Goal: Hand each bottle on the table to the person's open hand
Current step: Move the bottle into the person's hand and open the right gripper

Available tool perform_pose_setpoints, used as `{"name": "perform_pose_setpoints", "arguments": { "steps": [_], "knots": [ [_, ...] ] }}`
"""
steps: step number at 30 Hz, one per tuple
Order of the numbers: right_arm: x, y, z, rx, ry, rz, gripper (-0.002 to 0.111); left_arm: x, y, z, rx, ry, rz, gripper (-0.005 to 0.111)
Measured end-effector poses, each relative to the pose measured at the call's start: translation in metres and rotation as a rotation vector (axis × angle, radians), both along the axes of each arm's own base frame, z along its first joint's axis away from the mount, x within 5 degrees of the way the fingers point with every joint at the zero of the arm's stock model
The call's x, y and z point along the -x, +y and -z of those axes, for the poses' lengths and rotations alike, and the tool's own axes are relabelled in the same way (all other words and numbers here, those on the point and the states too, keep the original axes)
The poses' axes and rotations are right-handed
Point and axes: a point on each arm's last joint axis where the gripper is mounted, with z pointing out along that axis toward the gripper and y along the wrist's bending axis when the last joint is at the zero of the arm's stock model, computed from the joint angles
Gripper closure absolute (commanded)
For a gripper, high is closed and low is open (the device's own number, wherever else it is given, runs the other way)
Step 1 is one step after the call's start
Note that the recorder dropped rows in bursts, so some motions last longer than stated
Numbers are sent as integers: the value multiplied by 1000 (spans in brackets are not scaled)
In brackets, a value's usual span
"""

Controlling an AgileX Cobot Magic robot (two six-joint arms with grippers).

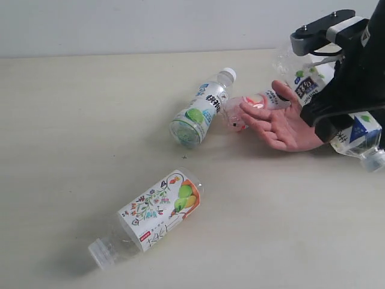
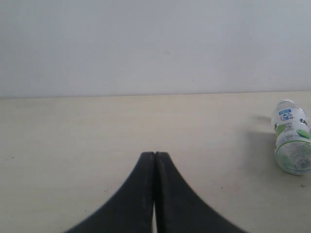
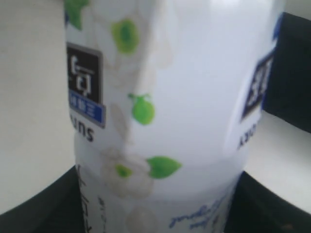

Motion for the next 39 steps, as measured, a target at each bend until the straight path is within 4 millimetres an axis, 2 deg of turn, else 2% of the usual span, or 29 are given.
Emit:
{"name": "perform_pose_setpoints", "arguments": {
  "steps": [5,10,19,33,36,39],
  "knots": [
    [-26,3,21,-32,43,51,108,0,0,0,0,0,0,107],
    [-43,10,40,-42,72,57,108,0,0,0,0,0,0,107],
    [-55,14,67,-19,138,57,107,0,0,0,0,0,0,107],
    [-57,15,69,-26,122,55,50,0,0,0,0,0,0,107],
    [-60,16,69,-37,94,64,43,0,0,0,0,0,0,107],
    [-61,16,69,-45,75,66,40,0,0,0,0,0,0,107]
  ]
}}
